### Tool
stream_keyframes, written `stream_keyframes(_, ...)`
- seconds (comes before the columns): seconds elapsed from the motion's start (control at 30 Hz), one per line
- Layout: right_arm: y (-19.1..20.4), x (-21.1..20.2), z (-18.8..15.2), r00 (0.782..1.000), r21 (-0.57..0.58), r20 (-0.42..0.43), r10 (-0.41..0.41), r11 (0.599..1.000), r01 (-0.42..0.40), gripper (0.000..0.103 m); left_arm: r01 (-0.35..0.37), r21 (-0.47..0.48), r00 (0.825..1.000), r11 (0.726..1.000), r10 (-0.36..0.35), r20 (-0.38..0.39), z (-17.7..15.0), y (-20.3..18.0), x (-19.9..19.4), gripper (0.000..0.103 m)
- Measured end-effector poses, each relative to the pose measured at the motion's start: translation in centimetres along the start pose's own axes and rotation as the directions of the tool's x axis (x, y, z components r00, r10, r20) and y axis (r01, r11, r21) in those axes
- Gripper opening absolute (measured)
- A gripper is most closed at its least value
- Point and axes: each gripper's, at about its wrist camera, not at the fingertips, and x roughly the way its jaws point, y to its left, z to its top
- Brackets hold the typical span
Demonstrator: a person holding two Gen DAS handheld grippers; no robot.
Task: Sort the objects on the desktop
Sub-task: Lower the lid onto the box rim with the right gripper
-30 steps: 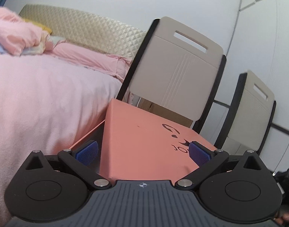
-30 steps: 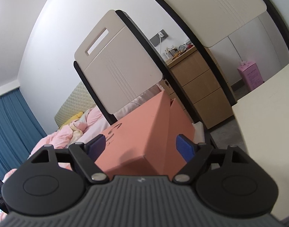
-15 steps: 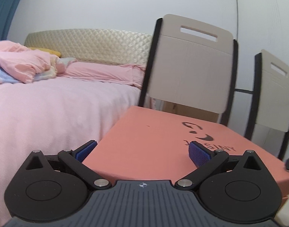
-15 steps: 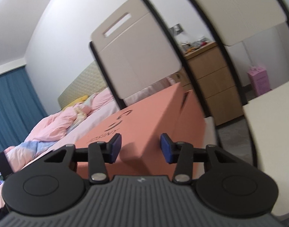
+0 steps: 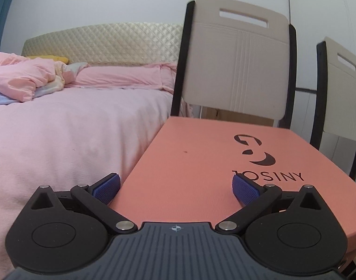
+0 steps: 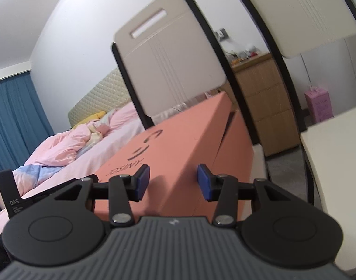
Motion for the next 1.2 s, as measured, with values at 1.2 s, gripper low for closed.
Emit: stream_keyframes(1.2,-4.8,-2.5,-0.5,0.995,0.194,-0.098,0.004,0.981,0.015,0.062,0.078,0.007,0.996,0.997,-0.077,-0.044,-1.5,-2.1,-2.9,0.103)
